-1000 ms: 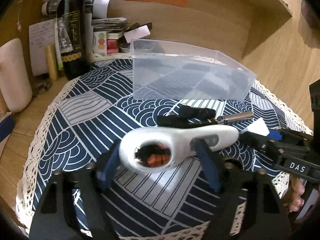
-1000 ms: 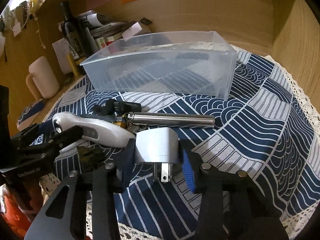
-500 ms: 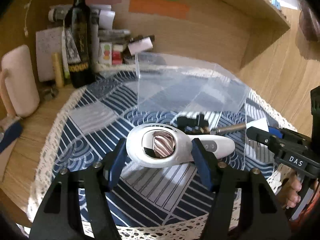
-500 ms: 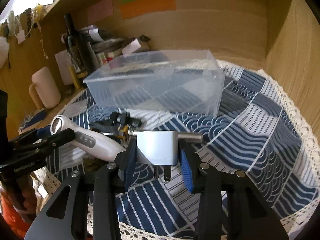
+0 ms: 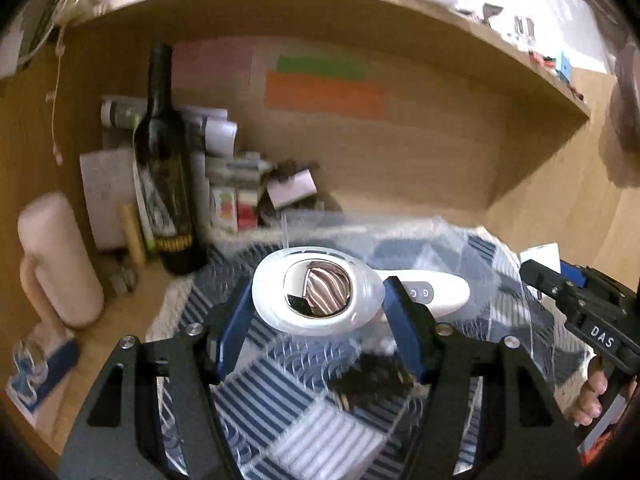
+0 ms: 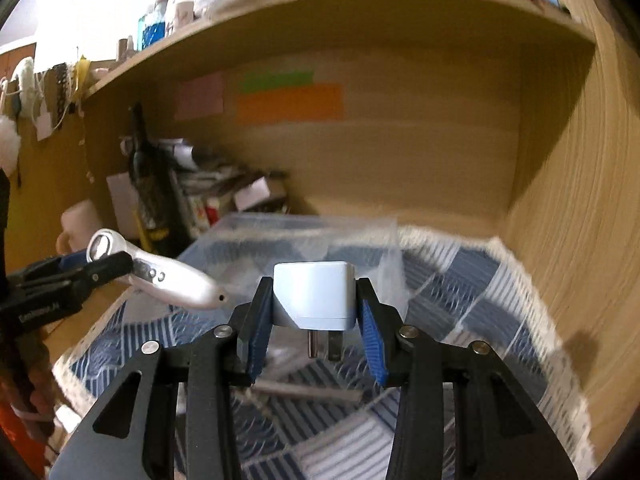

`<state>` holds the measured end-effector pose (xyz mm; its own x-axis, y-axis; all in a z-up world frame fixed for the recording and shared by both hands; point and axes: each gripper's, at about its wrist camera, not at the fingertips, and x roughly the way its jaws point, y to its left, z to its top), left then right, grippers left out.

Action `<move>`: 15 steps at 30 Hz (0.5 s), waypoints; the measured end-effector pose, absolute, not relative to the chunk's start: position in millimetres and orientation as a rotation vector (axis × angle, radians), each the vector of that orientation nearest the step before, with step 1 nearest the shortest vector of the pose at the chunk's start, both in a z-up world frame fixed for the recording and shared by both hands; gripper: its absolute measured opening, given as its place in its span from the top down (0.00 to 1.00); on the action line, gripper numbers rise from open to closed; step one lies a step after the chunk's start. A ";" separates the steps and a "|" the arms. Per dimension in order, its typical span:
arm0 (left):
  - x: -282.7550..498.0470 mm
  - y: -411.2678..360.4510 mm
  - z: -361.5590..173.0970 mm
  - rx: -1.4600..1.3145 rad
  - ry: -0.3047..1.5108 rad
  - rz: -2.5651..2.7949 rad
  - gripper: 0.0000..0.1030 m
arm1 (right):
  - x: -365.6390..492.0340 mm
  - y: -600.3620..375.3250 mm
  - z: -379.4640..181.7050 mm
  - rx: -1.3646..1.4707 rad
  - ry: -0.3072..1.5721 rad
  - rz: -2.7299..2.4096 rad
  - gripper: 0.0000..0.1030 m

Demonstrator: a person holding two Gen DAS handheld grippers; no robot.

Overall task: Organize rigid objects
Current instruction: 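Release the white device into the clear box with the left tool while the right tool releases the adapter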

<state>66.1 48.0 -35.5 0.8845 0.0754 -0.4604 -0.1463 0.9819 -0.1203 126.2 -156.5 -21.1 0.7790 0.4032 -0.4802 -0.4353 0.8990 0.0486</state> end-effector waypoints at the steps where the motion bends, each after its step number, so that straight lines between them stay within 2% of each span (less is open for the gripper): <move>1: 70.8 48.7 -30.8 -0.147 0.464 0.120 0.38 | 130.5 -155.4 -18.2 -0.067 0.498 0.456 0.64; 8: 116.9 49.3 -21.0 -0.125 0.507 0.118 0.38 | 173.5 -150.9 -18.6 -0.071 0.530 0.499 0.64; 15: 166.8 40.3 -46.3 -0.083 0.627 0.095 0.38 | 219.6 -142.1 -42.8 -0.117 0.643 0.501 0.64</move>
<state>166.8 40.3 -46.3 0.8059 0.0637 -0.5886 -0.1138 0.9923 -0.0485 219.6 -142.1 -42.8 0.6860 0.4110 -0.6004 -0.4820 0.8748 0.0481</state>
